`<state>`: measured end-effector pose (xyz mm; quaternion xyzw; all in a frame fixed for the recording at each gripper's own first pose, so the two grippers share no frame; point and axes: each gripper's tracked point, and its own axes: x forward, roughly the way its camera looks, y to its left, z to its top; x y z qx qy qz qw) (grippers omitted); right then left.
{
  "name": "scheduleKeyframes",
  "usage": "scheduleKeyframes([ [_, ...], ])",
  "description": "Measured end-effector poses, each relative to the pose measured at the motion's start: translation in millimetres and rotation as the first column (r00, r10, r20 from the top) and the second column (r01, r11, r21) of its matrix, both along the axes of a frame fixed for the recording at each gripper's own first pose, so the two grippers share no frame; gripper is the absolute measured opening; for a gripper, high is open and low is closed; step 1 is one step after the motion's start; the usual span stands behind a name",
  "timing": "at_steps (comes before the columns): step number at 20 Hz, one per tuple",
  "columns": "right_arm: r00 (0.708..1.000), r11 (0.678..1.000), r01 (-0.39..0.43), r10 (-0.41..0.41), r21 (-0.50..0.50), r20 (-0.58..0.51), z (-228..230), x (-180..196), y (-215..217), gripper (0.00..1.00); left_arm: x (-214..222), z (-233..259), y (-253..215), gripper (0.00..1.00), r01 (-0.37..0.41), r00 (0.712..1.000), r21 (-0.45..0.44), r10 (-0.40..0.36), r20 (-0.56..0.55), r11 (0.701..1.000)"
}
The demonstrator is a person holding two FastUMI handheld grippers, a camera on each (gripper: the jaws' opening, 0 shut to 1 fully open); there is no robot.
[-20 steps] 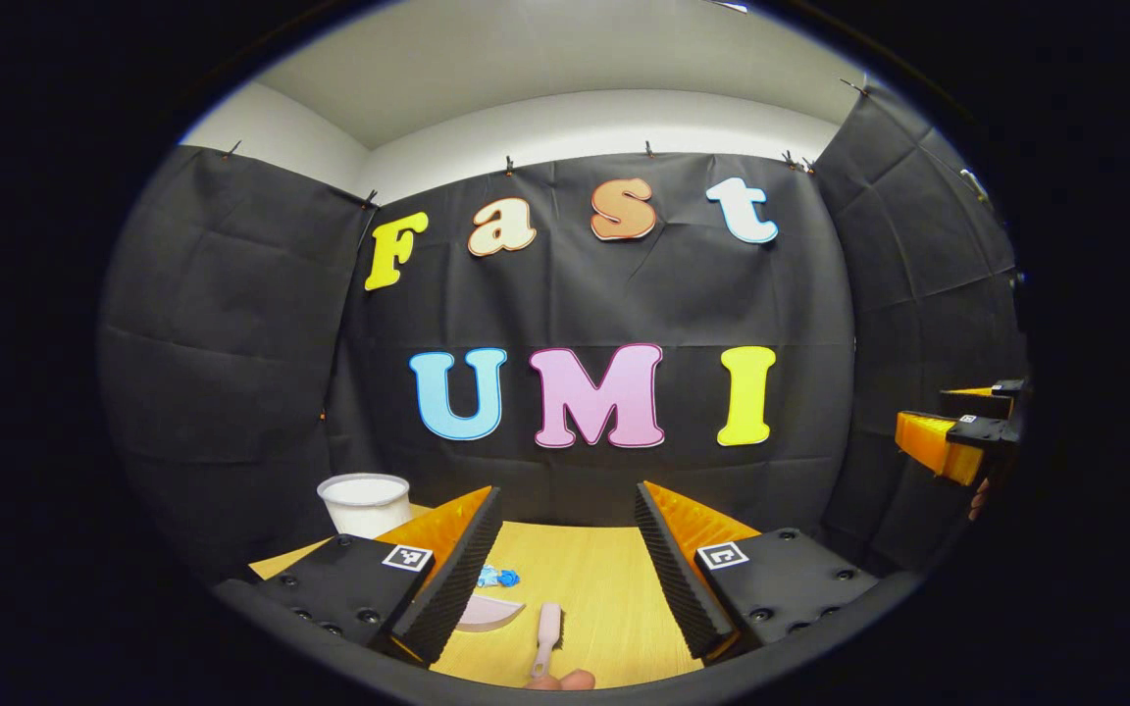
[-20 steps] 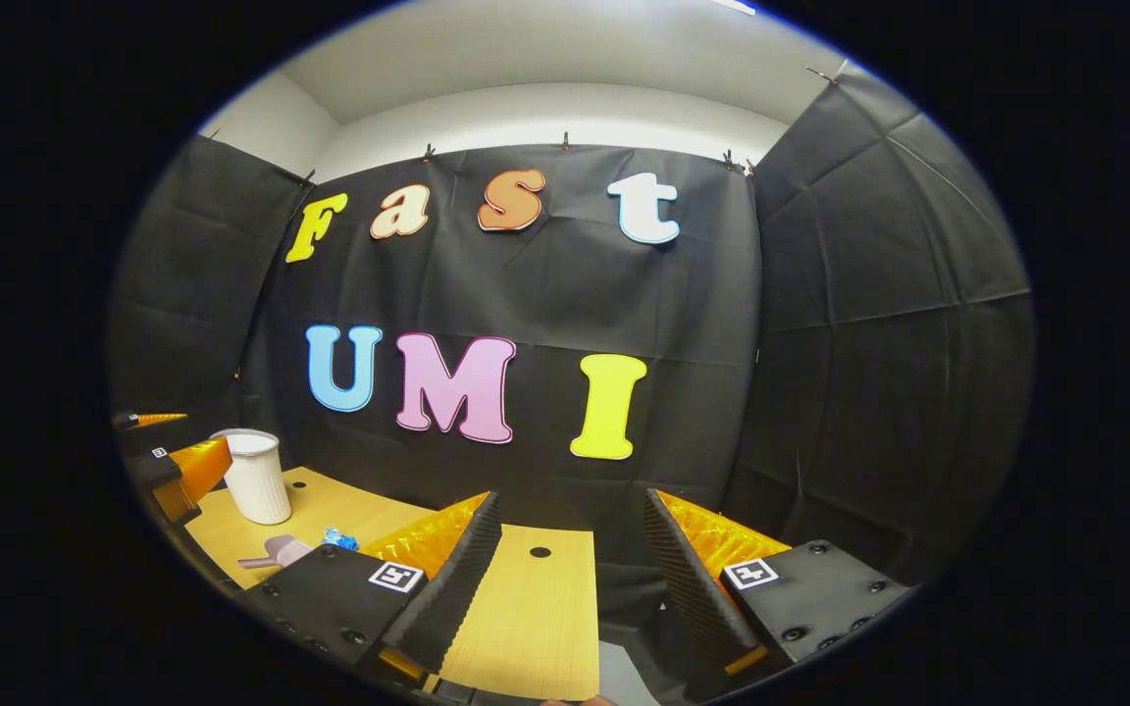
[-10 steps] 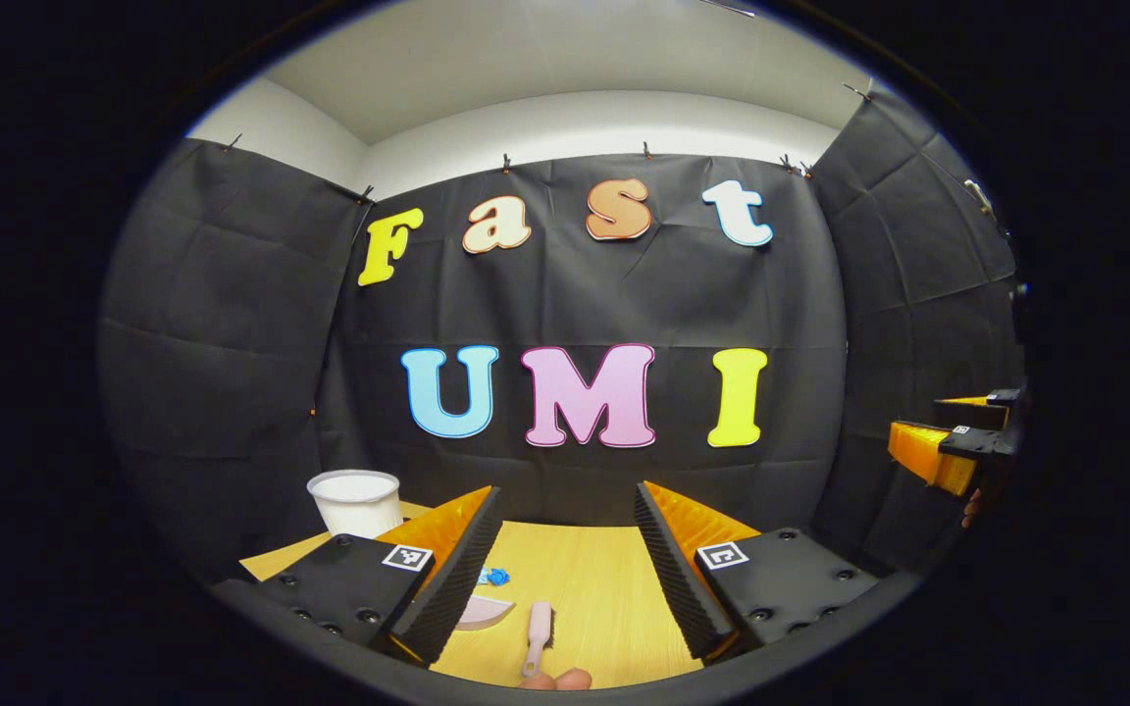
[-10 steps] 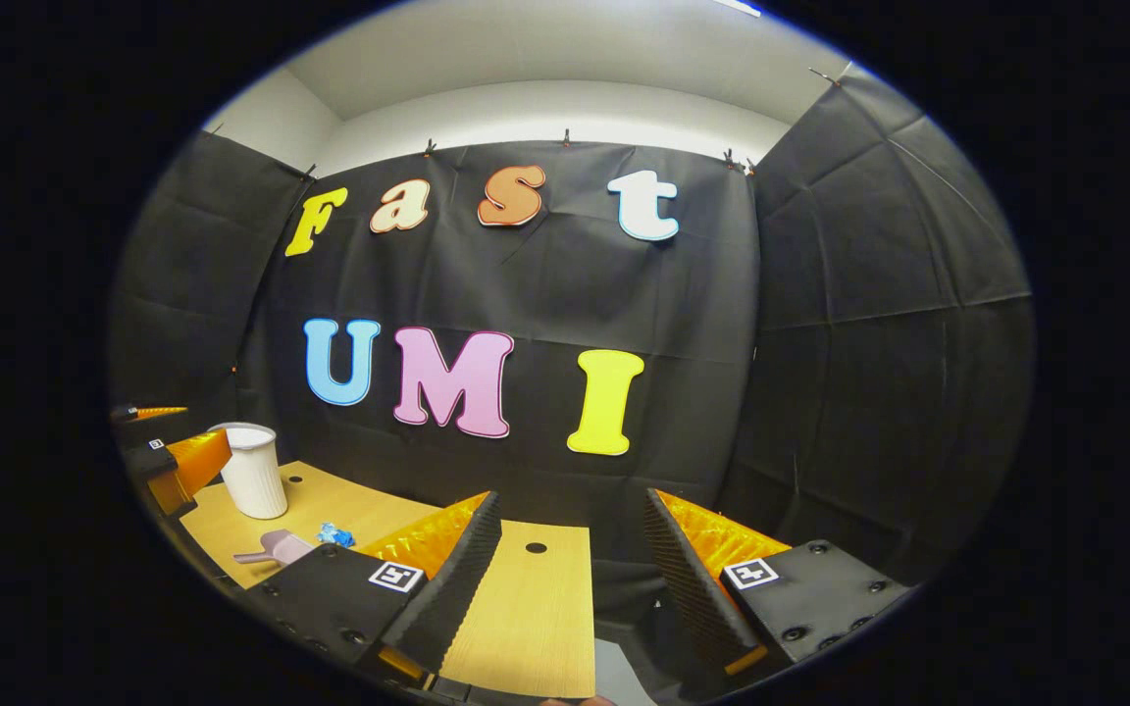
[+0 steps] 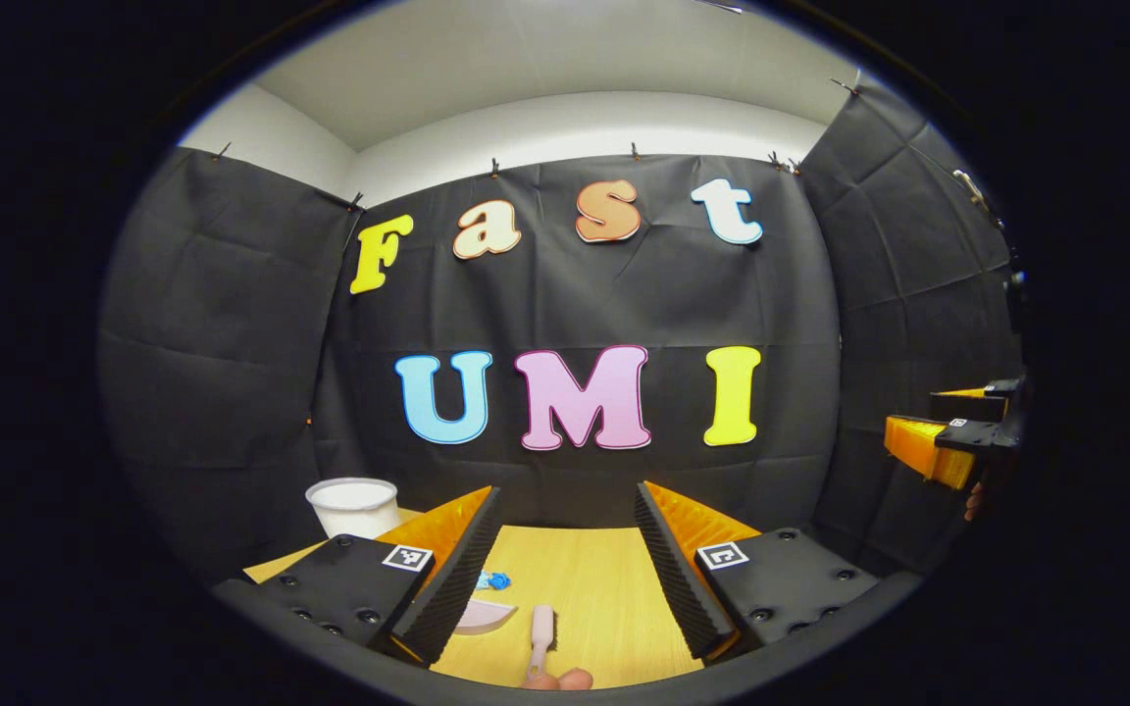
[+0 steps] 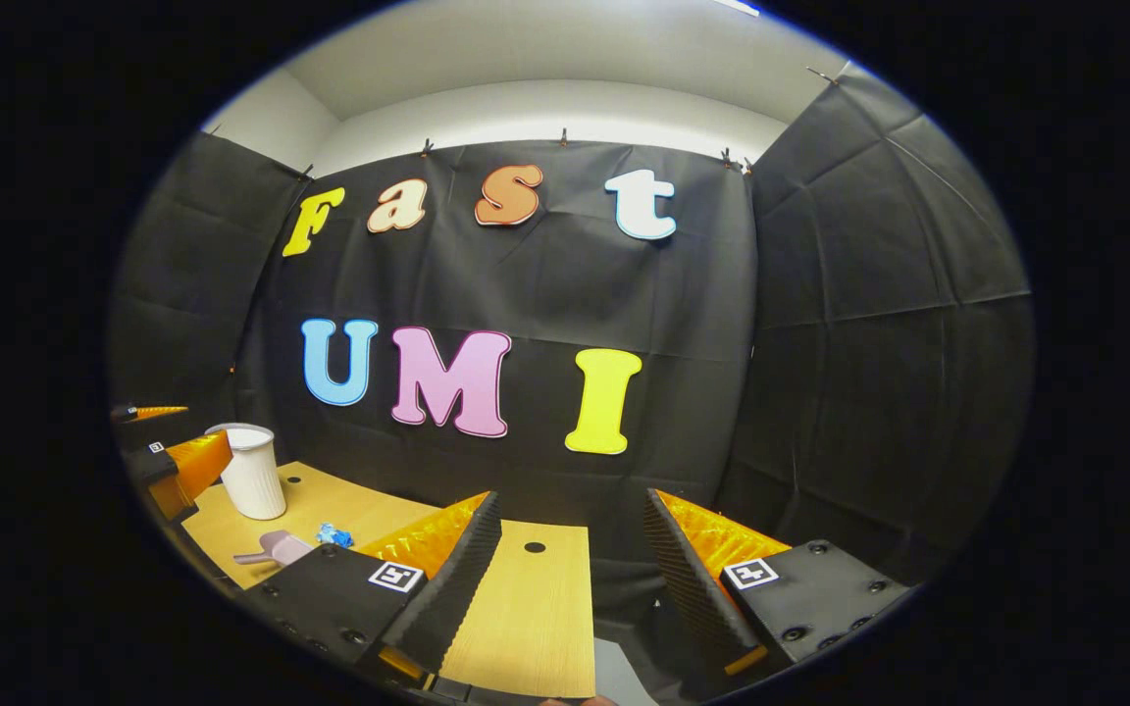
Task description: Pick up the small broom and dustpan from the desktop, sweep the trash into the dustpan with the broom, and then empty the trash into the garbage bin.
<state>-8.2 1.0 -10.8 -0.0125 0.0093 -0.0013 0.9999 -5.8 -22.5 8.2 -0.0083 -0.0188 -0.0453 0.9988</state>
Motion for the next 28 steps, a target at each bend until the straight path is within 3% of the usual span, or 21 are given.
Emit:
scheduleKeyframes([
  [13,1.000,1.000,-0.026,0.026,-0.009,-0.015,-7.1,17.6,25.8,0.89,15.7,-20.4,18.4,0.80,0.019,0.997,0.037,-0.016,-0.070,0.999],
  [17,0.995,0.997,-0.081,0.082,0.020,-0.065,-19.9,31.4,78.1,0.90,24.2,-49.5,55.7,0.80,0.033,0.986,0.053,-0.024,-0.167,0.998],
  [18,0.991,0.994,-0.100,0.104,0.046,-0.088,-24.7,35.0,96.4,0.95,26.6,-56.5,66.0,0.81,0.040,0.979,0.045,-0.030,-0.200,0.998],
  [19,0.985,0.990,-0.120,0.128,0.074,-0.114,-33.4,38.0,114.3,0.90,30.1,-66.4,77.2,0.80,0.048,0.972,0.035,-0.038,-0.232,0.998],
  [21,0.967,0.979,-0.160,0.182,0.127,-0.176,-53.7,47.1,153.4,0.95,41.7,-82.8,102.8,0.81,0.061,0.956,0.024,-0.052,-0.289,0.998],
  [22,0.951,0.970,-0.184,0.217,0.161,-0.222,-68.4,52.8,176.0,0.90,48.0,-94.0,115.0,0.81,0.073,0.941,0.029,-0.059,-0.334,0.997],
  [23,0.920,0.955,-0.212,0.267,0.208,-0.287,-86.3,59.0,200.8,0.95,56.7,-109.1,124.0,0.81,0.093,0.923,0.025,-0.077,-0.377,0.995],
  [24,0.860,0.926,-0.253,0.348,0.281,-0.373,-108.1,60.6,231.0,0.95,64.5,-123.4,131.8,0.81,0.112,0.896,0.015,-0.095,-0.433,0.994],
  [26,0.655,0.842,-0.290,0.521,0.454,-0.548,-157.5,53.0,291.8,0.95,72.7,-162.8,147.5,0.81,0.121,0.807,-0.036,-0.120,-0.578,0.992],
  [27,0.574,0.822,-0.263,0.554,0.505,-0.603,-179.5,56.2,305.5,0.95,77.2,-187.6,152.8,0.81,0.114,0.751,-0.063,-0.127,-0.648,0.992],
  [28,0.509,0.827,-0.239,0.554,0.509,-0.659,-206.1,62.4,314.3,0.87,78.2,-209.6,157.5,0.81,0.115,0.668,-0.076,-0.133,-0.732,0.990],
])
